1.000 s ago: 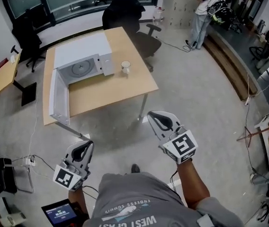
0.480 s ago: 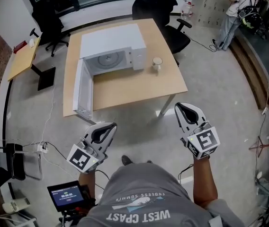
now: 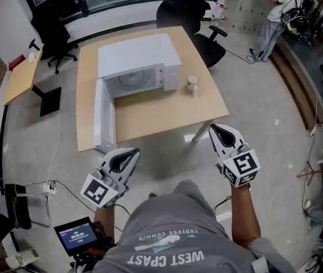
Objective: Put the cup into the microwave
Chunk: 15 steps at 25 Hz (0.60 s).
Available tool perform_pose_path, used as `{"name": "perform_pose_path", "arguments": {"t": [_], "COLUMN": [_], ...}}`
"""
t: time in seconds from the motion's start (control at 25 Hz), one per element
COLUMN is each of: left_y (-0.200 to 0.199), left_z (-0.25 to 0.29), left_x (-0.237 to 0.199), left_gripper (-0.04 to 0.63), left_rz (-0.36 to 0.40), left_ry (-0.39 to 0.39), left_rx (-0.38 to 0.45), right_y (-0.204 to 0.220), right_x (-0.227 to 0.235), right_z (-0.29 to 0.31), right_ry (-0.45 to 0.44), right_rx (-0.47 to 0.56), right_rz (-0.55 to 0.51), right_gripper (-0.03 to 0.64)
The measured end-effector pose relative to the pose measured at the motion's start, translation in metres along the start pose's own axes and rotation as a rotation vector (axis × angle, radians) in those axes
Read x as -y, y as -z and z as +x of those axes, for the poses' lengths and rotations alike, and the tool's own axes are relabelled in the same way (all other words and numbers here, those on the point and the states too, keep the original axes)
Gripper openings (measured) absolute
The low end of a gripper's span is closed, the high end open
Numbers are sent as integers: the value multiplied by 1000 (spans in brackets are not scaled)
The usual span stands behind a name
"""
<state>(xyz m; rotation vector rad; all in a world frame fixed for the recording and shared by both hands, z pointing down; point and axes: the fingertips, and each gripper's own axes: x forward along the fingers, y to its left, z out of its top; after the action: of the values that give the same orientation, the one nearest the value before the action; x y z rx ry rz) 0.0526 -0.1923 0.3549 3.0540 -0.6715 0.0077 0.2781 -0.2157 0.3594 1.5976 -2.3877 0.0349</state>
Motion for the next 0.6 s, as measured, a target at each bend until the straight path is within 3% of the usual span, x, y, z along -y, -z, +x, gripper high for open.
{"name": "perform_pose_path", "arguments": {"t": [0.28, 0.6], "left_y": [13, 15], "left_z": [7, 60], "left_x": [-33, -106], "left_gripper": [21, 21], "left_rz": [-32, -24], "left_ry": [-57, -157], "left_rx": [-40, -88], "right_y": [38, 113], "right_x": [42, 145], "right_z": [60, 190], "right_ry": [5, 11], "right_rx": [-79, -187], "right_rz": [45, 146], "right_gripper": [20, 25]}}
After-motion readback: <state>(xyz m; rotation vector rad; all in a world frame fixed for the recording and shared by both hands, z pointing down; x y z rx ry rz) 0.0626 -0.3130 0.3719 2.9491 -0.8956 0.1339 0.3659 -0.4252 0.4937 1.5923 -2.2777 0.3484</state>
